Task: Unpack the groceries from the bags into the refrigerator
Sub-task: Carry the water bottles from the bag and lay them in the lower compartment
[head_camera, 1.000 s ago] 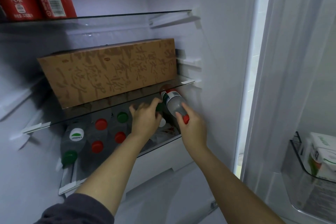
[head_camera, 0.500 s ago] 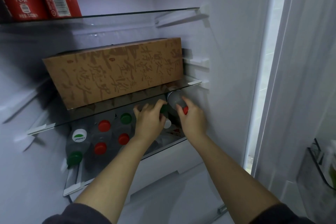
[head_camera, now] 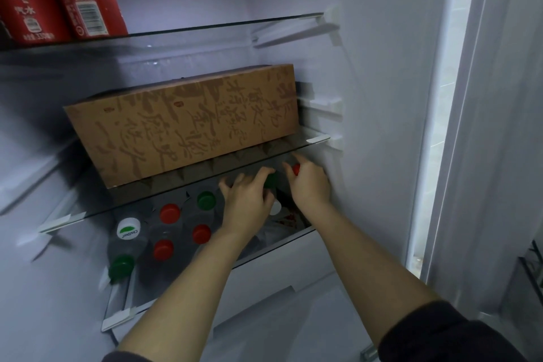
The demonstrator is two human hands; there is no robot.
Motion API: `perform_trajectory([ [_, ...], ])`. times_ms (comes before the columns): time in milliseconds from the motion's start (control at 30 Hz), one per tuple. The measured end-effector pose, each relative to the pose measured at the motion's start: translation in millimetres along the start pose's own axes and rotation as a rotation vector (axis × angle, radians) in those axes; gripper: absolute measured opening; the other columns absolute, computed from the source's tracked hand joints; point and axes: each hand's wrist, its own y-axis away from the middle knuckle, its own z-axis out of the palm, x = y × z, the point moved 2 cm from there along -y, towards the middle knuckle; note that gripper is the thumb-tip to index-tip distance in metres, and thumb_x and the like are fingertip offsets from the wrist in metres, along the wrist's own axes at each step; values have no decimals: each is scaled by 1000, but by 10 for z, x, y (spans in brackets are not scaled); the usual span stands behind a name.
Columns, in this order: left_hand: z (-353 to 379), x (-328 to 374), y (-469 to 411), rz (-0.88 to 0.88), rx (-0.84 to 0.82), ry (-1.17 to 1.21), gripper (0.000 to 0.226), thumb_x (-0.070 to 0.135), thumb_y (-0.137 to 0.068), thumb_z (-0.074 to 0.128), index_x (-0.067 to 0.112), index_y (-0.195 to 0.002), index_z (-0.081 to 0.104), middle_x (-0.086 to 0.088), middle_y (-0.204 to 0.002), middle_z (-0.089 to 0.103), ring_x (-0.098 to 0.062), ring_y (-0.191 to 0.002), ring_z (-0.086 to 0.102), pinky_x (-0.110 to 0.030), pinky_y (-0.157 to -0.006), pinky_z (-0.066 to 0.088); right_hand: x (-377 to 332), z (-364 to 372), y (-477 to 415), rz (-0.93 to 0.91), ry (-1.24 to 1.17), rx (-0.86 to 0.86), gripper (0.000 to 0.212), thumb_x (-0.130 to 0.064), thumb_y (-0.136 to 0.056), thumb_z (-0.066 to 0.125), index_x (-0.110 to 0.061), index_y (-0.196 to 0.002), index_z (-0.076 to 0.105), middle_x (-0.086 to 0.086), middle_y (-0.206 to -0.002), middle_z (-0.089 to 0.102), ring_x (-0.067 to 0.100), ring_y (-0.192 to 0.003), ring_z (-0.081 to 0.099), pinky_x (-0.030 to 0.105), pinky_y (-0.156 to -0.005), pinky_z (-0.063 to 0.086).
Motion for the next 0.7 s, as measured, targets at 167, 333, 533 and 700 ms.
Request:
perform_trajectory([
  [167,-10,6,-21,-6,-3,14,39,10,-82,62,24,-118,60,3,-74,61,-23,-85,54,-40,-91,21,-14,75,-126,35,2,-29,39,-38,-101,49,-15,-132,56,10,-114,68,29,-100,64,29,-69,45],
  [333,-21,10,-34,-6,-14,12,39,13,-84,60,27,-121,58,4,-77,62,-21,-88,53,-34,-87,16,-72,111,-212,65,76,-66,34,-38,-102,46,-13,-121,59,10,-108,68,27,-97,63,29,-68,43],
  [533,-60,24,-11,15,-109,-39,49,17,-87,57,28,-134,49,1,-96,64,-23,-101,51,-44,-98,23,-73,97,-188,72,69,-133,41,-38,-102,43,-16,-136,47,12,-110,66,31,-98,63,32,-70,47],
  [700,-84,-154,134,133,7,-239,52,14,-73,72,13,-124,60,-9,-103,62,-29,-95,58,-54,-91,41,-42,21,21,29,-60,-63,52,-27,-96,52,-15,-145,36,20,-120,59,38,-105,58,35,-76,47],
])
